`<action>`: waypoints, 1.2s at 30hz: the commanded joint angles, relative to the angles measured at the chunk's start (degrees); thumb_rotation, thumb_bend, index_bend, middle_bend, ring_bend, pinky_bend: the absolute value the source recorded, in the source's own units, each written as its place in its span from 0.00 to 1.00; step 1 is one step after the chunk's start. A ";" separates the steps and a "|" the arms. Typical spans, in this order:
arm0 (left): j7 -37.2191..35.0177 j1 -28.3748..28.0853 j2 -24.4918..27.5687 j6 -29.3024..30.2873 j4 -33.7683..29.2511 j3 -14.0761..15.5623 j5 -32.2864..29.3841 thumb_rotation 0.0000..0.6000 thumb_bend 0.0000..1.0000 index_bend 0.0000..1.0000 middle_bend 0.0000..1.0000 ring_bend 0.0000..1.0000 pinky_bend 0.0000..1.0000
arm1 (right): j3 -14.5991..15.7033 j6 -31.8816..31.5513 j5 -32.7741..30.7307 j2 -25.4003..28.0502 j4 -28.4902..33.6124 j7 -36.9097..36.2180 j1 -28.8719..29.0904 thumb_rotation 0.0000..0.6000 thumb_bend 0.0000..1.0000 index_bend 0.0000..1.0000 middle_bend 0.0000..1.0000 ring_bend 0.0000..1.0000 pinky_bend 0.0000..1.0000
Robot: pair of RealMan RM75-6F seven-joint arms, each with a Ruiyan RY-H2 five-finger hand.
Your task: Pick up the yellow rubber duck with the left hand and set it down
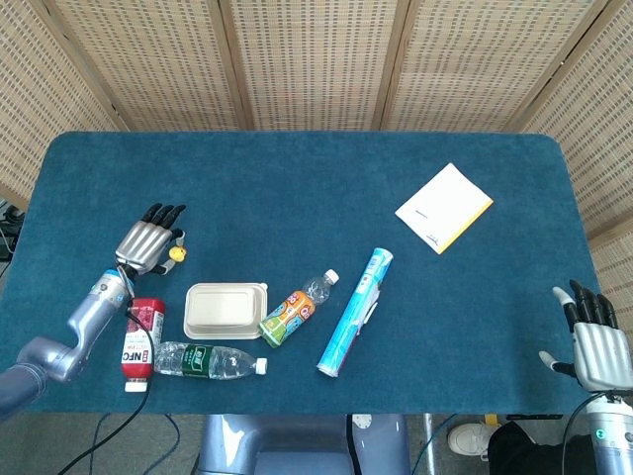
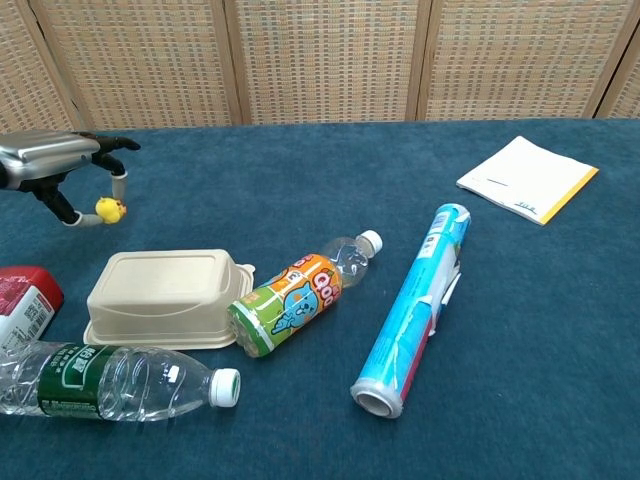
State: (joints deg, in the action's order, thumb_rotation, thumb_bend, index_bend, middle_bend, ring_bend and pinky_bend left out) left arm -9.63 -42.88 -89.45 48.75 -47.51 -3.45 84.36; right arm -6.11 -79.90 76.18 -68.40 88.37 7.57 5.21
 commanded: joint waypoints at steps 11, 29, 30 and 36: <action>-17.13 -6.10 -4.02 14.41 15.67 9.13 17.28 1.00 0.34 0.52 0.00 0.00 0.00 | -1.63 1.32 -4.03 -1.00 -1.98 1.37 0.53 1.00 0.00 0.11 0.00 0.00 0.00; -22.06 -6.57 -10.87 22.63 29.79 15.56 23.55 1.00 0.34 0.53 0.00 0.00 0.00 | -2.40 0.48 -5.29 -1.18 -2.51 1.03 0.11 1.00 0.00 0.10 0.00 0.00 0.00; -22.09 -6.49 -11.08 22.72 30.13 15.72 23.60 1.00 0.34 0.53 0.00 0.00 0.00 | -2.40 0.50 -5.29 -1.19 -2.54 1.02 0.12 1.00 0.00 0.10 0.00 0.00 0.00; -22.53 -6.08 -12.32 23.35 32.22 16.66 23.64 1.00 0.34 0.53 0.00 0.00 0.00 | -2.43 0.77 -5.31 -1.35 -2.80 0.92 0.29 1.00 0.00 0.11 0.00 0.00 0.00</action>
State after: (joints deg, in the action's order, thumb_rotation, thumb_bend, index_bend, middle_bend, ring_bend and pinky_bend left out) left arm -32.14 -49.03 -101.63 71.98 -15.45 13.08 108.00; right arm -8.53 -79.14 70.88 -69.74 85.58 8.51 5.49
